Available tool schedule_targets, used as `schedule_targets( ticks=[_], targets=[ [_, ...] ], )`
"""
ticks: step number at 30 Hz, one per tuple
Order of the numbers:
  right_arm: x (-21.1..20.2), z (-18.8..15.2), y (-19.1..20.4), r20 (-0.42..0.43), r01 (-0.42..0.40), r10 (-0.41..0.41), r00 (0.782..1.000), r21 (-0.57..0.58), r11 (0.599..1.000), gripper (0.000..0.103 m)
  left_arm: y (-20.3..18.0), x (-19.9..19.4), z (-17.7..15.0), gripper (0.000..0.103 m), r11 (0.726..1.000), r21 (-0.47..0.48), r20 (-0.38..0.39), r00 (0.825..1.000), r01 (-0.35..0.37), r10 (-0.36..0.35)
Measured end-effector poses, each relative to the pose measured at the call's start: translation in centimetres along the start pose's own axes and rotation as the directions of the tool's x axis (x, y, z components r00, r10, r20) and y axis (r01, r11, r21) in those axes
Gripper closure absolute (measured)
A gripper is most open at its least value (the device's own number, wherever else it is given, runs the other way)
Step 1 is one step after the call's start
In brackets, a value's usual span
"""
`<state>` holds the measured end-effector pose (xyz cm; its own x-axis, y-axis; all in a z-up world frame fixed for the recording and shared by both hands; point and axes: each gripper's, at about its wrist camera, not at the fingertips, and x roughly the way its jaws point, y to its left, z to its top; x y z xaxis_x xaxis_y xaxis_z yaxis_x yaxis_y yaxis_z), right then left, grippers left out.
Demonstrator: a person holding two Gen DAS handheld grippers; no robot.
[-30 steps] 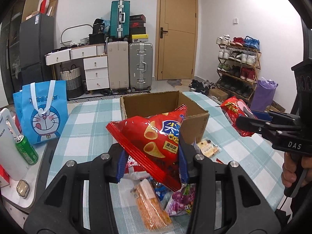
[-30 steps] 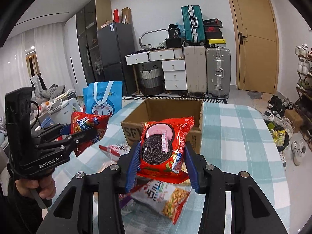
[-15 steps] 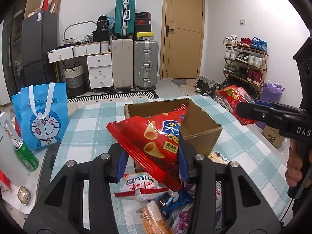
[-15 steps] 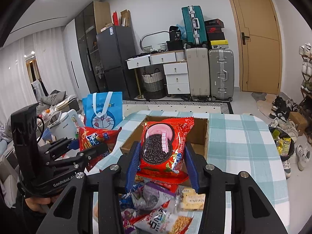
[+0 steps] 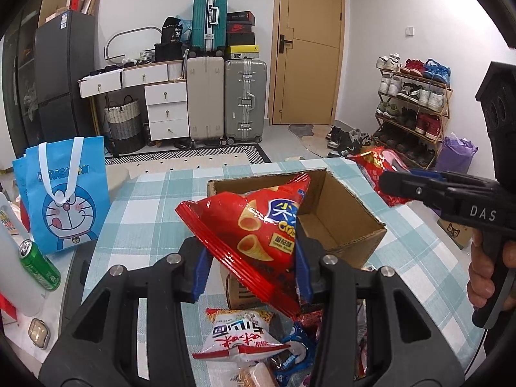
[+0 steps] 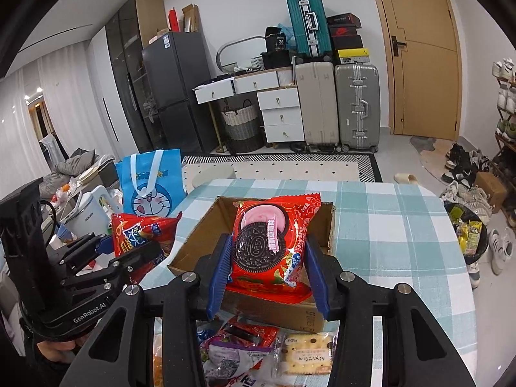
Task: Organize snacks
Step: 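Carry the red chip bag and Oreo pack over the cardboard box with both grippers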
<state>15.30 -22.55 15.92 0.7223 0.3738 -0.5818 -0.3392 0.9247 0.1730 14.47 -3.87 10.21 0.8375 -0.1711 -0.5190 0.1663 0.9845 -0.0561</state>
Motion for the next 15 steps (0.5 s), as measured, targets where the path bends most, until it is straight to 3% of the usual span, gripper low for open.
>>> schedule_targets(
  ticks=[15],
  targets=[
    [4.5,-1.9,-1.7,-0.079,-0.002,0.003,0.997,0.010,1.000,0.058,0.1,5.7,0.0,0.063,1.000,0.011,-0.065,0.998,-0.017,0.018]
  ],
)
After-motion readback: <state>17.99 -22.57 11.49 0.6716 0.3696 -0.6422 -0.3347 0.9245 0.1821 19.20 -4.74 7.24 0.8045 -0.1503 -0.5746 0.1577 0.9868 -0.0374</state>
